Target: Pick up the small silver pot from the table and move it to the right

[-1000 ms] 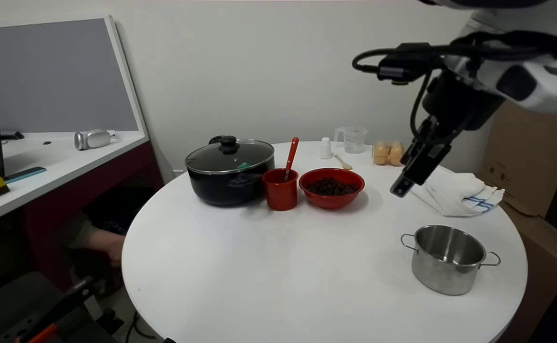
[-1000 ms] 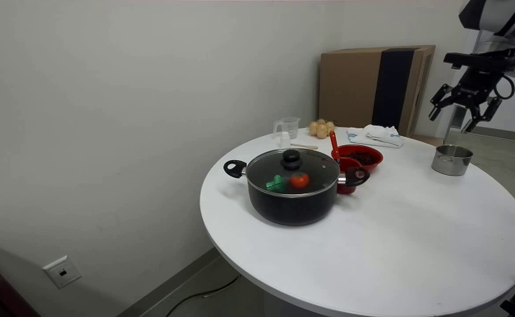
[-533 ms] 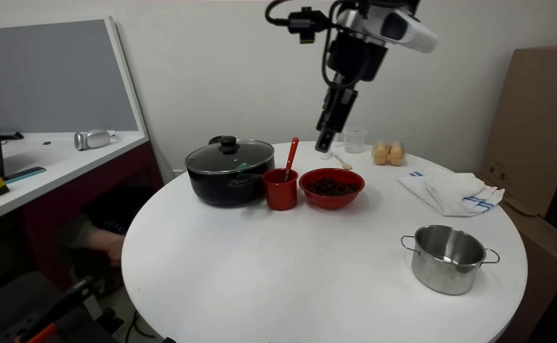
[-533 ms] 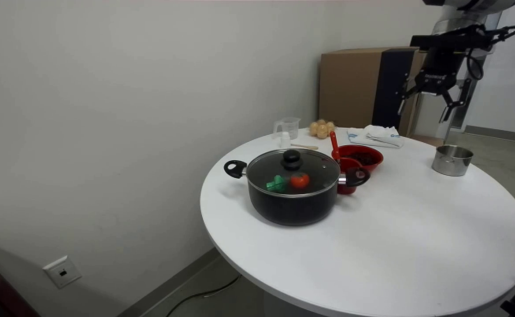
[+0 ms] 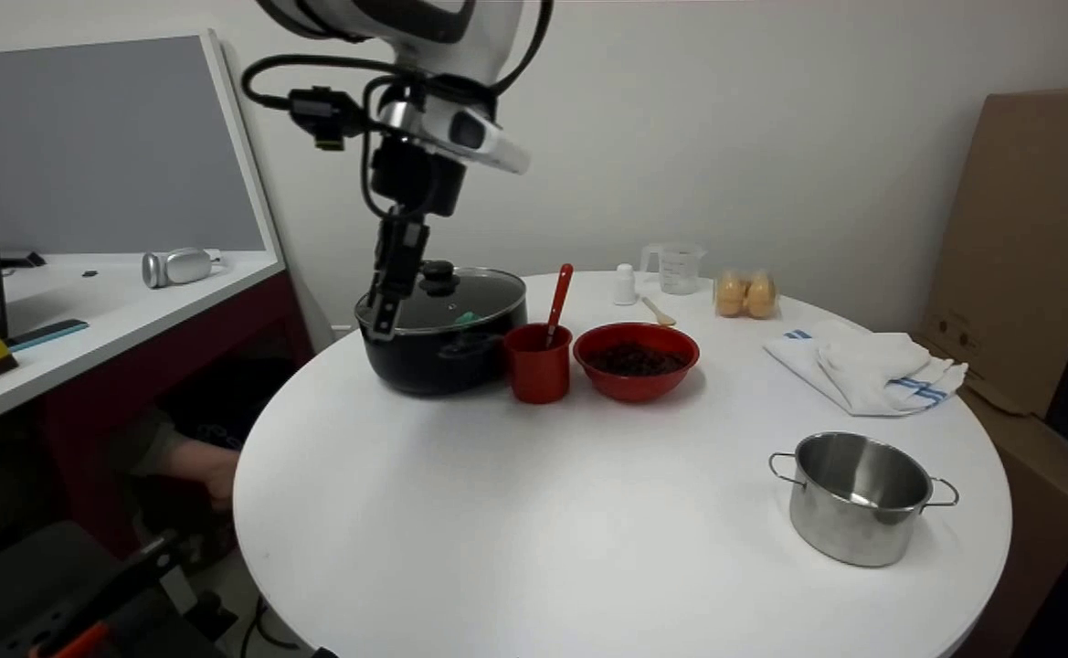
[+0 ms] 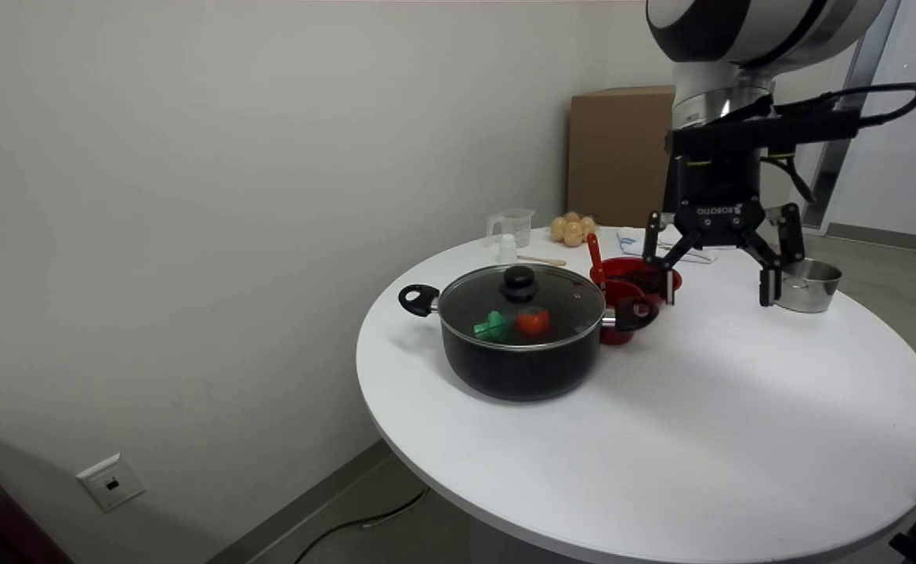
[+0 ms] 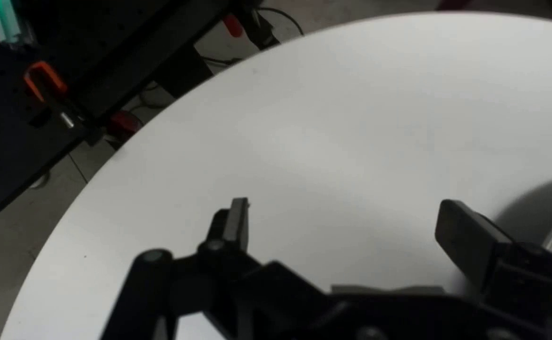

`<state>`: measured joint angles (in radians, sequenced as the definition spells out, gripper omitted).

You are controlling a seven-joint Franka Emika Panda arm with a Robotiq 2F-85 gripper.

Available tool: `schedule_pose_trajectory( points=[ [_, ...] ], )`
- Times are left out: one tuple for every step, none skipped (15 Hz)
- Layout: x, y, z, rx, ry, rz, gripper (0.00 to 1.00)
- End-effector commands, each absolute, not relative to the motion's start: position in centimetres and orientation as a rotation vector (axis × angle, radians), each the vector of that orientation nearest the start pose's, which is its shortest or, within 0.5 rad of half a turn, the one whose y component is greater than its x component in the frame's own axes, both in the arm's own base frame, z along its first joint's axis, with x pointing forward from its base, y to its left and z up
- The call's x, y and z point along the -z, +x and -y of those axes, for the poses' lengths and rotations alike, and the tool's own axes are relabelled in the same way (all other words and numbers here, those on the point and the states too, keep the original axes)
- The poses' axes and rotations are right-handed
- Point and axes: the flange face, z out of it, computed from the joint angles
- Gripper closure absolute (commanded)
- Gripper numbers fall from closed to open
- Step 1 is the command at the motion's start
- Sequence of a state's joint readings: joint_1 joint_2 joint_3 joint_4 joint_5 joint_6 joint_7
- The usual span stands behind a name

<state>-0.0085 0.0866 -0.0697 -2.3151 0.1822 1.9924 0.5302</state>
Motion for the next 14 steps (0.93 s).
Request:
schedule_pose_trajectory(
  points=[
    [-26.4,40.8,-3.1,-0.696,-3.019,-0.828,0.00],
    [-25.8,39.5,-4.4,-0.714,-3.073,-0.757,0.00],
    [-25.3,38.2,-5.6,-0.721,-3.130,-0.690,0.00],
    [-25.0,37.0,-6.7,-0.726,-3.187,-0.619,0.00],
    [-24.9,36.0,-7.5,-0.721,-3.245,-0.563,0.00],
    [-24.9,35.2,-8.2,-0.713,-3.300,-0.503,0.00],
    [-24.1,37.2,-7.5,-0.782,-3.210,-0.574,0.00],
    [-24.1,36.6,-8.0,-0.784,-3.227,-0.555,0.00],
    [-24.1,36.5,-8.1,-0.783,-3.228,-0.553,0.00],
    [-24.1,36.7,-8.0,-0.783,-3.225,-0.560,0.00],
    [-24.1,36.8,-7.7,-0.783,-3.220,-0.572,0.00],
    [-24.1,36.9,-7.5,-0.784,-3.217,-0.579,0.00],
    [-24.0,36.9,-7.5,-0.785,-3.217,-0.580,0.00],
    [-24.0,36.9,-7.5,-0.785,-3.217,-0.580,0.00]
  ],
)
